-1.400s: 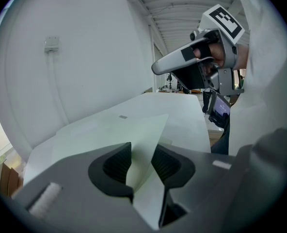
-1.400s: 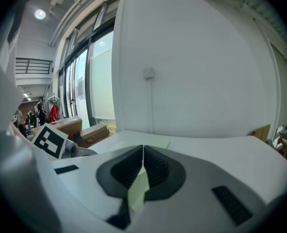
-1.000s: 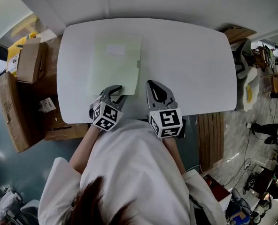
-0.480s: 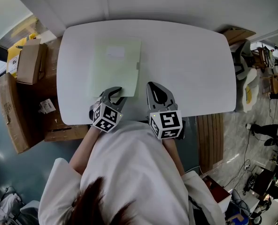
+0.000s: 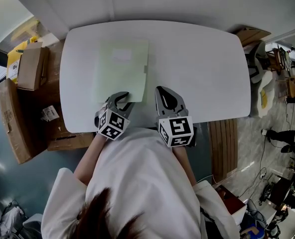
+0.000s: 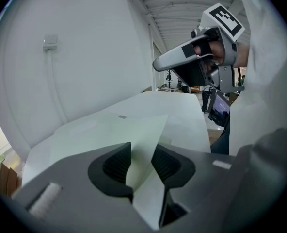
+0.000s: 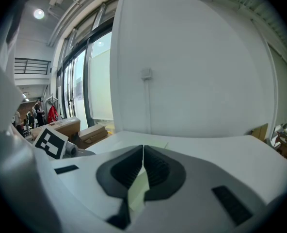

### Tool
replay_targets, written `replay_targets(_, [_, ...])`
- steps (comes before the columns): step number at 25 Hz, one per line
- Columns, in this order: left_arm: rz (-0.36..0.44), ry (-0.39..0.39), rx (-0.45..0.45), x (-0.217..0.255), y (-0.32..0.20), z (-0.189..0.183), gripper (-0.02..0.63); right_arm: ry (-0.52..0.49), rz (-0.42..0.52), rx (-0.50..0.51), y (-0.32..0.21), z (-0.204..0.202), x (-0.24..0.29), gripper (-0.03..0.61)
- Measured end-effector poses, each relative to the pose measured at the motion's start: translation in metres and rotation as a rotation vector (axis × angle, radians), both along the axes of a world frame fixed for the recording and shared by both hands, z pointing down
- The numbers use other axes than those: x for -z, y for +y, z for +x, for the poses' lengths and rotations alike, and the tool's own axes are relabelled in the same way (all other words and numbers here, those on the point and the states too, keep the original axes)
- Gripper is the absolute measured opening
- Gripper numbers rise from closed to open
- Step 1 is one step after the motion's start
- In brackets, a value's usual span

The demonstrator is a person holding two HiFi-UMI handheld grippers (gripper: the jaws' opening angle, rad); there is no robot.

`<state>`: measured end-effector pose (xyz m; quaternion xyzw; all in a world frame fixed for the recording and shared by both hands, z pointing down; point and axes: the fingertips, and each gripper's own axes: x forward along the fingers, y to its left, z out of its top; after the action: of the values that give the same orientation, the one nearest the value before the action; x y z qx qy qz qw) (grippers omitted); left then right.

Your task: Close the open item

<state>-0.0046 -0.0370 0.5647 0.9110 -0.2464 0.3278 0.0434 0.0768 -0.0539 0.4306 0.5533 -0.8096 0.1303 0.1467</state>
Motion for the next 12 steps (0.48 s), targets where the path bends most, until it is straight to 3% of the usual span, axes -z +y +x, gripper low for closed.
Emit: replay_targets(12, [-0.006,-0.006,-0.003,-0.0032,0.0016,0.0015,0.129,-0.004,-0.002,-0.002,0.0016,0.0009,-0.0006,0.005])
